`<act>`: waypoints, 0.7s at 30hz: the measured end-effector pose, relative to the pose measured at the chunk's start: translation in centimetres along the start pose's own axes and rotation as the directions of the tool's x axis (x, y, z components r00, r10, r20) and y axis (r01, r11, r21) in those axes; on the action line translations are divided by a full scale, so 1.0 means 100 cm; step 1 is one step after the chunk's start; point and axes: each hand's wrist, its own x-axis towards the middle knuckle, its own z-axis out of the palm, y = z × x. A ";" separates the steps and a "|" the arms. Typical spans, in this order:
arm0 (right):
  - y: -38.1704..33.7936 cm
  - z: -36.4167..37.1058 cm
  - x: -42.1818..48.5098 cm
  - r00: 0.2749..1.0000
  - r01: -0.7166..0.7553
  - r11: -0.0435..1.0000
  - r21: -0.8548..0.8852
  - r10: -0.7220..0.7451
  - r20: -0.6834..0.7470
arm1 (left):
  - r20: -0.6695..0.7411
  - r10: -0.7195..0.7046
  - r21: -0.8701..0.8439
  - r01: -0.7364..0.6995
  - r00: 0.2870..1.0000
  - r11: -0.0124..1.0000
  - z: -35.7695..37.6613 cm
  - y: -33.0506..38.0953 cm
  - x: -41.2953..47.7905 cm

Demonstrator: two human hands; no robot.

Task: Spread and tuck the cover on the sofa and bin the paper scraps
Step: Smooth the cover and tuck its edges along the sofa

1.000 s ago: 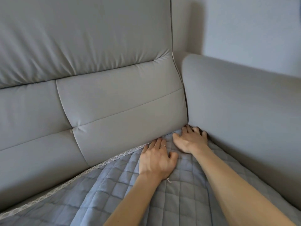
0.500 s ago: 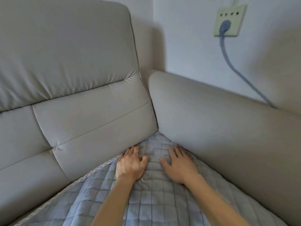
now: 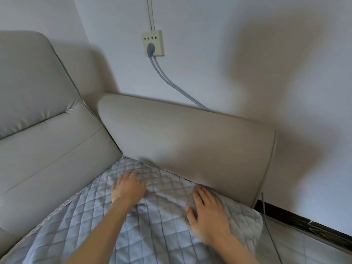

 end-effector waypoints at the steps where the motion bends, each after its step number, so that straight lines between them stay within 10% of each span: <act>1: 0.008 -0.004 -0.007 0.998 -0.050 0.999 -0.003 0.050 -0.045 | -0.016 0.137 -0.009 -0.137 0.990 0.990 0.003 0.030 -0.012; 5: 0.020 -0.013 -0.025 0.996 -0.075 0.997 0.025 0.076 -0.042 | 0.072 0.404 0.011 -0.406 0.912 0.914 0.027 0.101 -0.057; 16: 0.047 -0.012 -0.008 0.993 -0.092 0.994 0.060 0.087 0.074 | 0.239 0.384 0.109 -0.417 0.892 0.902 0.067 0.113 -0.063; 21: 0.052 0.007 -0.059 0.985 -0.124 0.991 0.047 0.129 -0.113 | 0.164 0.452 0.072 -0.468 0.877 0.881 0.071 0.105 -0.104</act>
